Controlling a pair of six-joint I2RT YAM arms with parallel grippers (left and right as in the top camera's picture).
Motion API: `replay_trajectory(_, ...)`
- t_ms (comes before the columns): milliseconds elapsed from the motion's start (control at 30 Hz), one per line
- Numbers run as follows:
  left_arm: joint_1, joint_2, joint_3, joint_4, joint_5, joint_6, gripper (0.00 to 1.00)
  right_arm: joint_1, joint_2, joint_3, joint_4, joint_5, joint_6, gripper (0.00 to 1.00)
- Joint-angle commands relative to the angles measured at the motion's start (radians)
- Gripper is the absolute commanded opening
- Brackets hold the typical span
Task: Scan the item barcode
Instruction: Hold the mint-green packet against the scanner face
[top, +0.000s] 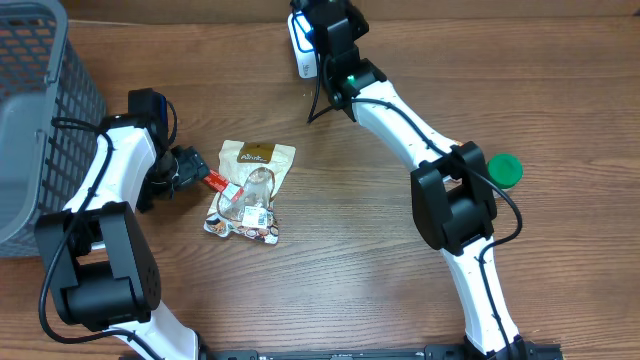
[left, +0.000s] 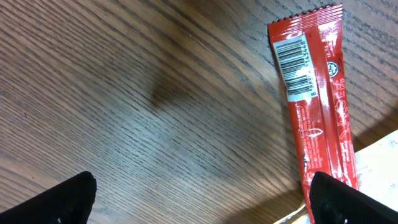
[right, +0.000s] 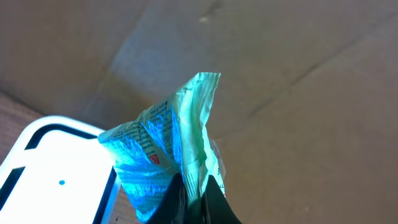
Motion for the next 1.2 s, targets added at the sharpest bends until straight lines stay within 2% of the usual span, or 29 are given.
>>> replay_trajectory(0,0.010,-0.002,0.019,0.001,-0.020,0.014,1.00,0.016,0.021,0.021,0.025,0.013,-0.085,0.04)
replay_trajectory(700,0.010,-0.002,0.019,0.001,-0.020,0.014,0.99,0.076,0.052,0.021,0.009,0.043,-0.122,0.04)
replay_trajectory(1167,0.010,-0.002,0.019,0.001,-0.020,0.014,1.00,0.133,0.052,0.021,-0.146,0.043,-0.120,0.04)
